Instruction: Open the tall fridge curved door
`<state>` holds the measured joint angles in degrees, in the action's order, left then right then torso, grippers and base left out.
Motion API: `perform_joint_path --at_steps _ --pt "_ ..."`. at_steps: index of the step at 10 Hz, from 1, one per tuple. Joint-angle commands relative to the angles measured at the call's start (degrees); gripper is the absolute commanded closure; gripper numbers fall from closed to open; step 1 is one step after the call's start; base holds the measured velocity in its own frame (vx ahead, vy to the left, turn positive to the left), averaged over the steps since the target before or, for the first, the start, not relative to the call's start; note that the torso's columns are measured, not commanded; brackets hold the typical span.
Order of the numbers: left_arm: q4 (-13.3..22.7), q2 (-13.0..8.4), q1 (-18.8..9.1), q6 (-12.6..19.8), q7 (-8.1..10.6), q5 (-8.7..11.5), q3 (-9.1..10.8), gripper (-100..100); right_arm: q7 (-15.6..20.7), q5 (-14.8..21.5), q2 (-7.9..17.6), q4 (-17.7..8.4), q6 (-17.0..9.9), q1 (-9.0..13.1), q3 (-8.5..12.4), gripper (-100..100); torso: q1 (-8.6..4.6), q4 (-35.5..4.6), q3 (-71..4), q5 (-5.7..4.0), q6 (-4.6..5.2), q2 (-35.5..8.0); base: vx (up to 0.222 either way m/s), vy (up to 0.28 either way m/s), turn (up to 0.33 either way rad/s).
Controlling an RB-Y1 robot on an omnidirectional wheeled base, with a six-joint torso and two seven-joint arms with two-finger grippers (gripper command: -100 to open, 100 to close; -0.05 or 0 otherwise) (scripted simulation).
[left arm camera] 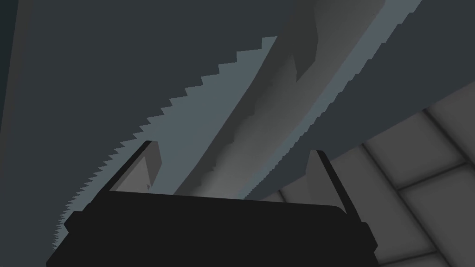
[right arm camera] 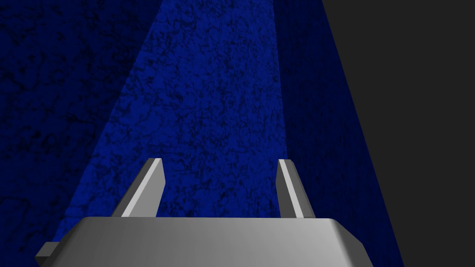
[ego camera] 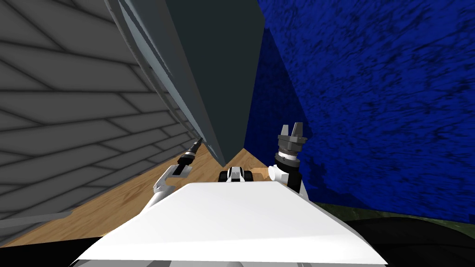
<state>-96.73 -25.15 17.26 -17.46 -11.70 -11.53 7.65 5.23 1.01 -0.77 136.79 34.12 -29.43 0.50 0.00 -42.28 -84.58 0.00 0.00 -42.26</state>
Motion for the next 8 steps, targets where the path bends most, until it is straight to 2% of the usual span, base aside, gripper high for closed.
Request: perform_joint_path --at_steps 1,4,6,7,8 --pt "-2.3 -2.0 0.1 3.6 0.80 -0.3 0.54 -100 0.0 0.0 0.0 0.0 0.0 0.0 0.0 0 -0.01 0.0 0.0 -0.01 0.01 0.0 -0.010 -0.042 0.001" --pt "-4.8 -4.0 0.3 7.2 1.55 -0.7 1.08 -100 0.0 0.0 0.0 0.0 0.0 0.0 0.0 0 0.03 0.0 0.0 0.01 0.00 0.0 -0.017 -0.033 0.002" --pt "-4.5 -3.5 0.2 6.7 1.36 -0.6 0.89 -100 0.0 0.0 0.0 0.0 0.0 0.0 0.0 0 0.06 0.0 0.0 0.02 0.00 0.0 -0.004 -0.007 0.001" --pt "-5.7 -4.6 0.3 8.3 1.99 -0.2 1.24 100 0.0 0.0 0.0 0.0 0.0 0.0 0.0 0 0.07 0.0 0.0 0.02 0.00 0.0 0.090 -0.019 -0.036" --pt "-5.0 -4.1 0.5 7.5 1.62 -0.5 0.99 100 0.0 0.0 0.0 0.0 0.0 0.0 0.0 0 -0.05 -0.1 -0.2 -0.09 0.13 0.3 0.036 -0.018 0.031"
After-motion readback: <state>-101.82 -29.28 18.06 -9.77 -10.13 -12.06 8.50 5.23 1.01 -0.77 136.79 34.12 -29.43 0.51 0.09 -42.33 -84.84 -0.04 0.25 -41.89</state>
